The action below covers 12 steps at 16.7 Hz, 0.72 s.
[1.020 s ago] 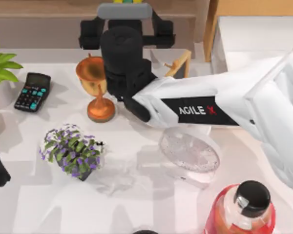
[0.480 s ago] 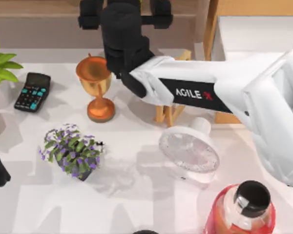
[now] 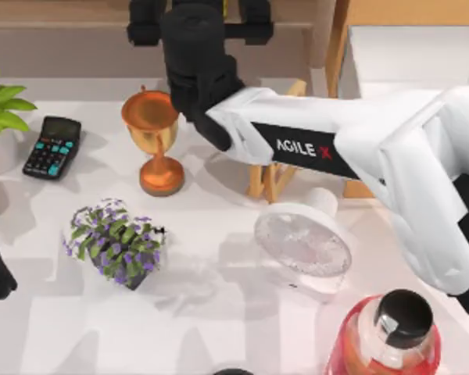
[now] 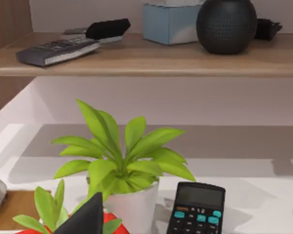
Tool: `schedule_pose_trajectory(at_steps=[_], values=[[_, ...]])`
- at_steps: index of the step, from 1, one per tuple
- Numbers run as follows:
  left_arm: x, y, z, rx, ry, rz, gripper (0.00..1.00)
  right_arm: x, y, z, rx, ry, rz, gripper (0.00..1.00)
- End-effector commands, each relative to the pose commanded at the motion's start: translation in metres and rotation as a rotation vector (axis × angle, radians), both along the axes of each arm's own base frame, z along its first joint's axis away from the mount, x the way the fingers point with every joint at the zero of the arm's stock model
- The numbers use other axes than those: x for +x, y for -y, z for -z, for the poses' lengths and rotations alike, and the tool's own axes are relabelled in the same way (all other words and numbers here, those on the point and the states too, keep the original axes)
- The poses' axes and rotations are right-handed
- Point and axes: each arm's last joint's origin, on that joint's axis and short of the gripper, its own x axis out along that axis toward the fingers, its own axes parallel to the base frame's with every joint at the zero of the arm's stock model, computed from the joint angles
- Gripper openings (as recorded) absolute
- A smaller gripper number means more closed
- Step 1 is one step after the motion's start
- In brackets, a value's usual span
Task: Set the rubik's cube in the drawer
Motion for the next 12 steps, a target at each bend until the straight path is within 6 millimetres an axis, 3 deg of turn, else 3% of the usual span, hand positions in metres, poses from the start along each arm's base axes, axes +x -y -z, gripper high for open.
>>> schedule_pose_trajectory(at_steps=[12], values=[[0.0,0.0,0.0,0.0,0.0,0.0,1.0,0.0,0.0,0.0,0.0,0.0,0.0,0.1]])
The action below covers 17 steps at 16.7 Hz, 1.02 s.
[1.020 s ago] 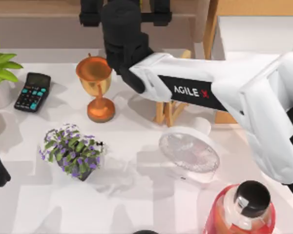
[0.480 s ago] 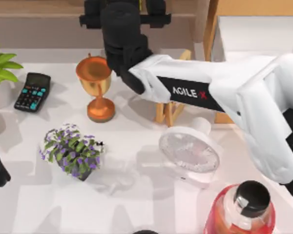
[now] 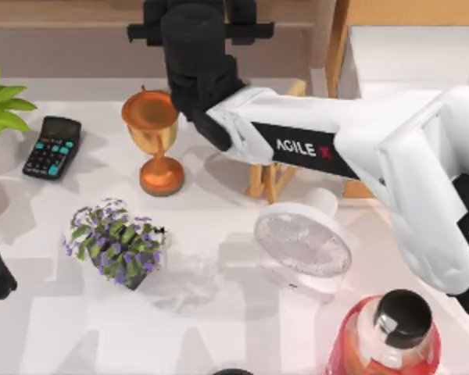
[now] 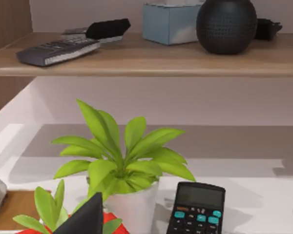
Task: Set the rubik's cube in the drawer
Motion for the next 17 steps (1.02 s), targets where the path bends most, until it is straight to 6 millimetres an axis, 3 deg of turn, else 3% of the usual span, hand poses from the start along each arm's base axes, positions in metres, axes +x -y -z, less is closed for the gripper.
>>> schedule_pose_trajectory(at_steps=[2,10,17], values=[[0.0,0.0,0.0,0.0,0.0,0.0,1.0,0.0,0.0,0.0,0.0,0.0,0.0,0.0],[0.0,0.0,0.0,0.0,0.0,0.0,1.0,-0.002,-0.002,-0.001,0.003,0.001,-0.005,0.0],[0.0,0.0,0.0,0.0,0.0,0.0,1.0,-0.019,-0.001,-0.02,0.005,0.003,-0.003,0.0]])
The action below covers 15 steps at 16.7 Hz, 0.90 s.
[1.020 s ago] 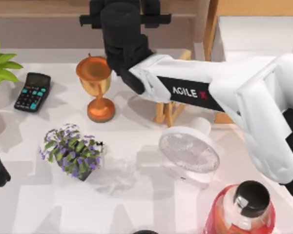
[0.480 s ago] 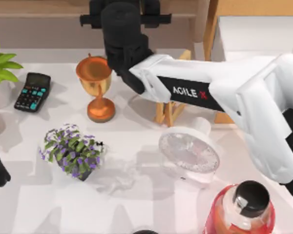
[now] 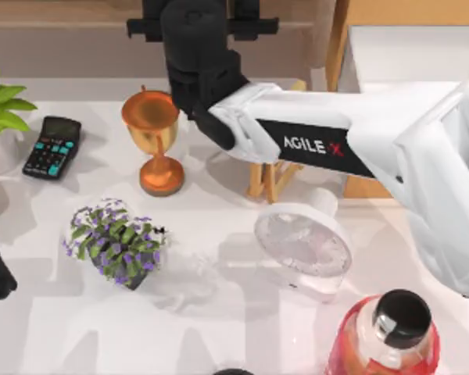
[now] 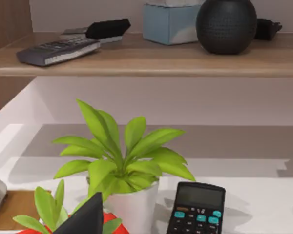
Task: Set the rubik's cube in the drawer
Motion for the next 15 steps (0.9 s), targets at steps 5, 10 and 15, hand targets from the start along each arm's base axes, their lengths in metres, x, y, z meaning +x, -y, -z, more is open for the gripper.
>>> schedule_pose_trajectory(at_steps=[5,10,15], values=[[0.0,0.0,0.0,0.0,0.0,0.0,1.0,0.0,0.001,0.0,-0.001,-0.002,0.002,0.0],[0.0,0.0,0.0,0.0,0.0,0.0,1.0,-0.001,0.005,-0.017,-0.024,-0.041,-0.043,0.0],[0.0,0.0,0.0,0.0,0.0,0.0,1.0,-0.012,0.019,-0.06,-0.1,-0.2,-0.181,0.0]])
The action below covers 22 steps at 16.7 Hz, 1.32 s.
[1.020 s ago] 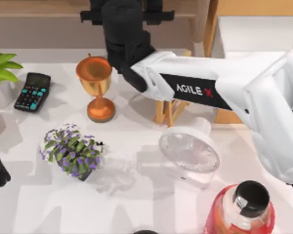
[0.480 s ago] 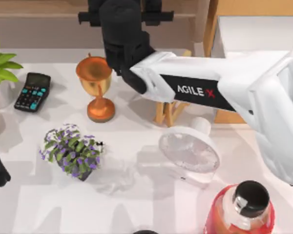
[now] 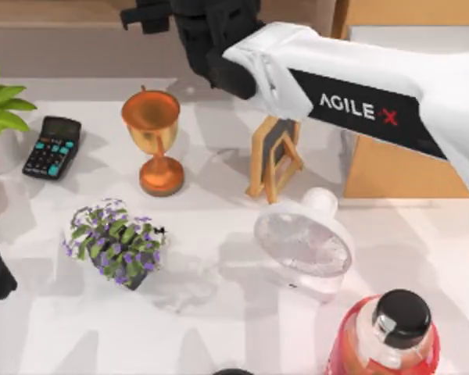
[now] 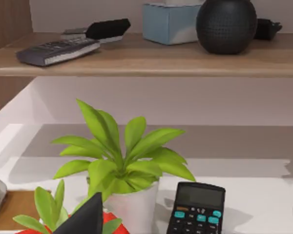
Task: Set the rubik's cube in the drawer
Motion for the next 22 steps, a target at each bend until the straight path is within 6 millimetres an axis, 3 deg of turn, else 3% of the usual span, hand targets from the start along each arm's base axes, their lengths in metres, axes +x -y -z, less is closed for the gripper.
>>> schedule_pose_trajectory(at_steps=[6,10,13,17,20,22], values=[[0.0,0.0,0.0,0.0,0.0,0.0,1.0,-0.02,0.046,-0.053,-0.096,-0.319,-0.142,0.0],[0.0,0.0,0.0,0.0,0.0,0.0,1.0,-0.025,0.096,-0.073,-0.131,-0.575,-0.147,0.0],[0.0,0.0,0.0,0.0,0.0,0.0,1.0,-0.015,0.145,-0.077,-0.125,-0.759,-0.081,0.0],[0.0,0.0,0.0,0.0,0.0,0.0,1.0,0.012,0.219,-0.062,-0.083,-0.978,0.068,0.0],[0.0,0.0,0.0,0.0,0.0,0.0,1.0,0.034,0.261,-0.026,-0.057,-1.149,0.16,0.0],[0.0,0.0,0.0,0.0,0.0,0.0,1.0,0.045,0.277,0.005,-0.048,-1.255,0.194,0.0]])
